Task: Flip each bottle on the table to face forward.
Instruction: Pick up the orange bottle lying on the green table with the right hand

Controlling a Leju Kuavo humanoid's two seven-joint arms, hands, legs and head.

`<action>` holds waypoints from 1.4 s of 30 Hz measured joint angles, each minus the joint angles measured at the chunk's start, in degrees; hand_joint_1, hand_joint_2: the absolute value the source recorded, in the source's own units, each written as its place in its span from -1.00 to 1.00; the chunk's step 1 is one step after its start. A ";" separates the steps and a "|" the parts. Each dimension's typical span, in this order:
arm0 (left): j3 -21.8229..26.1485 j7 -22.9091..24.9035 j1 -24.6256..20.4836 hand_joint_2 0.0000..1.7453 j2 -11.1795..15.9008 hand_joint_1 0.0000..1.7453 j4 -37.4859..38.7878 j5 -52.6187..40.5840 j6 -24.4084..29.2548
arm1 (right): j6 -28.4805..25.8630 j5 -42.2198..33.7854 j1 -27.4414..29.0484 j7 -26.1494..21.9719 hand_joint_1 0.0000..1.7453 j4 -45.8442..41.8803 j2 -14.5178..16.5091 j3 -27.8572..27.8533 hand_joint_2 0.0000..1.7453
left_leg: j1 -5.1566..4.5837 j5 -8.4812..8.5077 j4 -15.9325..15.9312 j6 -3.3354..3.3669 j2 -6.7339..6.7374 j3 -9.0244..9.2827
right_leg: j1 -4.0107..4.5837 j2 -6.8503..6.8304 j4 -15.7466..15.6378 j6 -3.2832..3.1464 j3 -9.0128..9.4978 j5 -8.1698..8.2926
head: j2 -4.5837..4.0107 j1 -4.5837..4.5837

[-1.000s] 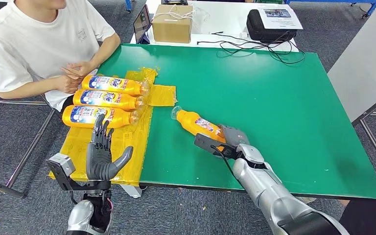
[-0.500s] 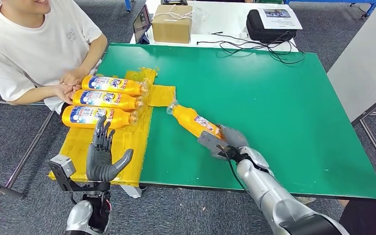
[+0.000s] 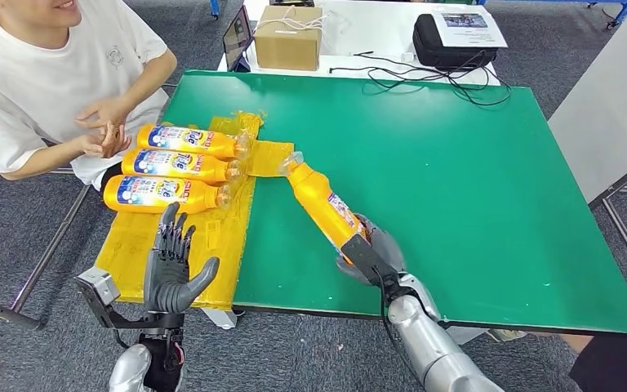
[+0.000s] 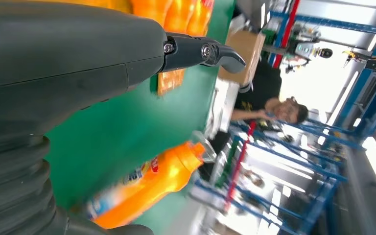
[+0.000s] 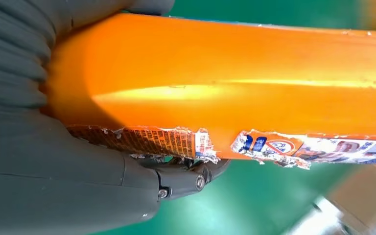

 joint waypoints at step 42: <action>-9.92 1.95 -1.70 1.00 1.59 -1.00 3.63 -2.26 -10.14 | -2.97 3.84 8.78 -5.02 1.00 -12.17 9.08 21.06 1.00 | -0.01 -0.03 0.00 -0.04 -0.01 -0.30 | -0.01 -0.01 0.01 0.07 -0.30 -0.15 | 0.00 0.01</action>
